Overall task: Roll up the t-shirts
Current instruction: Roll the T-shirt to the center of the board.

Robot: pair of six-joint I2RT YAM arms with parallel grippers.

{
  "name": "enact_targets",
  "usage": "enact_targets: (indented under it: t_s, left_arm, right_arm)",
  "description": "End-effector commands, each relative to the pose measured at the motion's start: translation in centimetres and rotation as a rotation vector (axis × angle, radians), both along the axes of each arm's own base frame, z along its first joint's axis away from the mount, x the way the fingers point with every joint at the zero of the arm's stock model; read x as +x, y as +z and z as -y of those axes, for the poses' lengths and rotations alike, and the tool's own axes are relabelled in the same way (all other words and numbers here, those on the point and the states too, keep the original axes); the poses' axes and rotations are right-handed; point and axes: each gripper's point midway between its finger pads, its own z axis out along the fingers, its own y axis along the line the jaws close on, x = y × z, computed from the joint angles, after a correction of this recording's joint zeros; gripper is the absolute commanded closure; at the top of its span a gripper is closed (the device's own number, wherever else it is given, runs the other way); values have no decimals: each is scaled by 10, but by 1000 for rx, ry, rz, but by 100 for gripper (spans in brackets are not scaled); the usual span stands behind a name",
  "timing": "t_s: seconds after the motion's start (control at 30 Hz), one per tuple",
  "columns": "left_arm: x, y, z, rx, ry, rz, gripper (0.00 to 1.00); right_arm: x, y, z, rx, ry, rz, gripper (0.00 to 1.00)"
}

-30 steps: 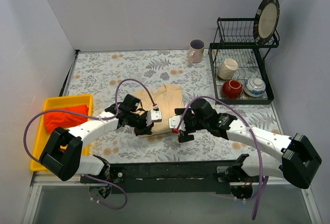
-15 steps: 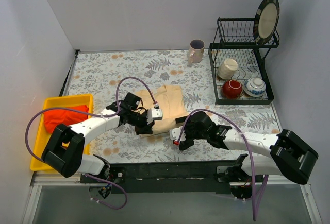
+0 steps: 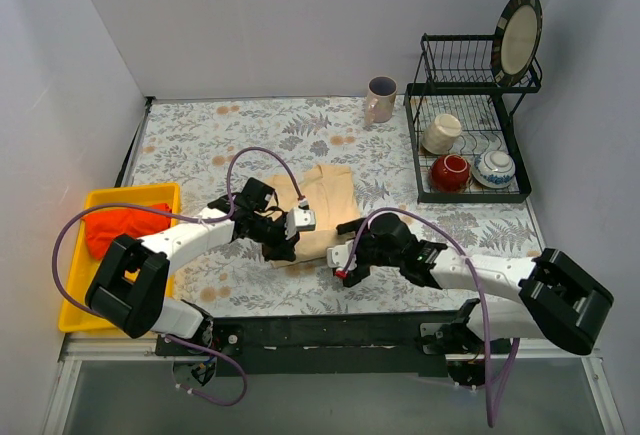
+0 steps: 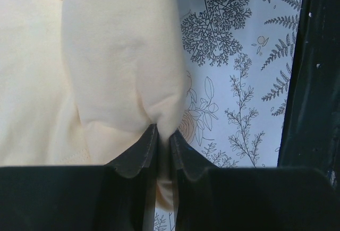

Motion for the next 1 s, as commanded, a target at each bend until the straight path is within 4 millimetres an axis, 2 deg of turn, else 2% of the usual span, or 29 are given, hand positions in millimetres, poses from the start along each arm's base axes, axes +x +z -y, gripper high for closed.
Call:
enact_targets:
  t_s: [0.0, 0.13, 0.23, 0.33, 0.37, 0.47, 0.6, 0.63, 0.67, 0.7, 0.73, 0.77, 0.83, 0.87, 0.9, 0.93, 0.97]
  left_arm:
    - [6, 10, 2, -23, -10, 17, 100]
    - [3, 6, -1, -14, -11, 12, 100]
    - [0, 3, -3, -6, -13, 9, 100]
    - [-1, 2, -7, -1, -6, 7, 100]
    - [-1, 4, -7, -5, -7, 9, 100]
    - [-1, 5, -9, -8, -9, 7, 100]
    - [-5, 6, -15, -14, -9, -39, 100]
    - [-4, 7, -19, -13, -3, -47, 100]
    - [-2, 9, -19, -16, -11, -44, 100]
    - [-7, 7, -22, -8, -18, -80, 100]
    - [-7, 7, -24, -7, -18, -88, 100]
    - [-5, 11, -23, -10, -36, -79, 100]
    - [-13, 12, -28, 7, -45, -147, 100]
    - [-16, 13, -30, 12, -53, -173, 100]
    - [-20, 20, -32, 20, -65, -212, 100]
    - [-23, 19, -34, 19, -65, -268, 100]
    - [-26, 20, -37, 25, -69, -308, 100]
  right_arm:
    - [4, -5, -13, 8, 46, 40, 2]
    - [13, -9, -17, 11, 24, 59, 1]
    - [19, -9, -18, 5, 1, 72, 5]
    - [24, -7, -16, -10, -23, 70, 24]
    - [22, -13, -11, -45, -29, 48, 38]
    - [23, -16, -4, -78, -56, 43, 53]
    - [17, -29, 9, -126, -62, 13, 57]
    - [18, -33, 12, -131, -80, -10, 60]
    - [20, -30, 10, -124, -85, -24, 68]
    - [13, -43, 17, -172, -71, -103, 77]
    - [13, -41, 15, -178, -65, -135, 87]
    - [17, -33, 10, -169, -73, -175, 89]
    - [3, -34, 20, -205, -35, -350, 90]
    - [8, -19, 10, -189, -17, -384, 91]
    - [5, -15, 13, -180, -1, -462, 92]
    - [-9, -20, 27, -236, -4, -568, 92]
    - [-13, -22, 29, -254, 10, -627, 92]
